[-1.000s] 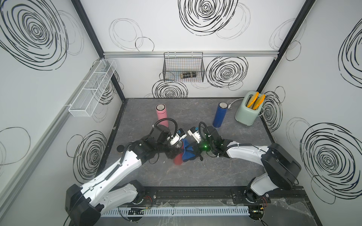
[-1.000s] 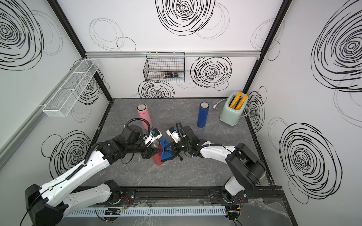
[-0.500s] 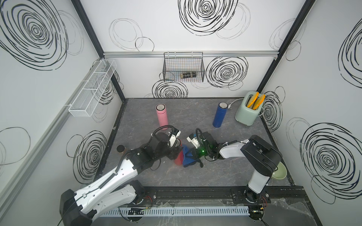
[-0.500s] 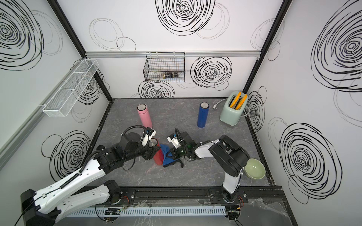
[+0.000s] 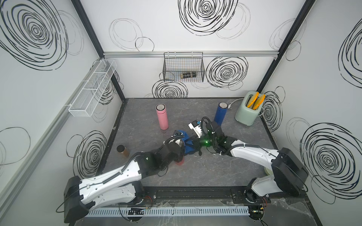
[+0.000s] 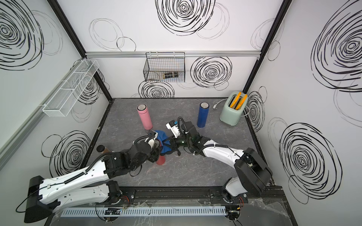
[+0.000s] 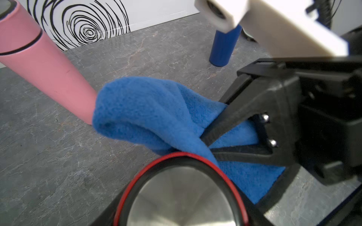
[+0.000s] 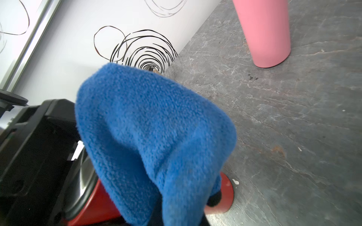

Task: Wipe the surface of the thermos
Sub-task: Wipe the dirt from the surface of the thermos.

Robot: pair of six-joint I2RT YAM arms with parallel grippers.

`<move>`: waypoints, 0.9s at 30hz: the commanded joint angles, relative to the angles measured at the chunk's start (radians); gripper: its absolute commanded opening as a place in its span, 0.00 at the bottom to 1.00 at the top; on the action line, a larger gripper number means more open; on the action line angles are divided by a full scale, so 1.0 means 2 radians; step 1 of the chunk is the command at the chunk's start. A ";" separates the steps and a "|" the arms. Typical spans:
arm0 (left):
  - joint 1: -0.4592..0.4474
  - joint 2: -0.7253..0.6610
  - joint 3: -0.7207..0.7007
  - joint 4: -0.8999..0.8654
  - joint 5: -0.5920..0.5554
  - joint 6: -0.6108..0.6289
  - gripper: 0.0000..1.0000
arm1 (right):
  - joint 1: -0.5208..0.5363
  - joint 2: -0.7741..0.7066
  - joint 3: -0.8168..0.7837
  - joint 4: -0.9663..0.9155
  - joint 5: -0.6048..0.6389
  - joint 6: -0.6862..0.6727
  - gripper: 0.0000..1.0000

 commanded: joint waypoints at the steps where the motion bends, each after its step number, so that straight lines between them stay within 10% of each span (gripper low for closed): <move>1: -0.011 0.006 0.021 0.058 -0.044 -0.064 0.00 | 0.005 0.010 -0.025 0.015 -0.011 0.015 0.00; 15: -0.012 0.006 0.030 0.030 -0.114 -0.171 0.00 | 0.001 0.168 -0.094 0.145 -0.014 0.034 0.00; 27: -0.013 0.013 0.047 0.029 -0.159 -0.231 0.00 | 0.013 0.015 -0.030 0.035 -0.023 0.030 0.00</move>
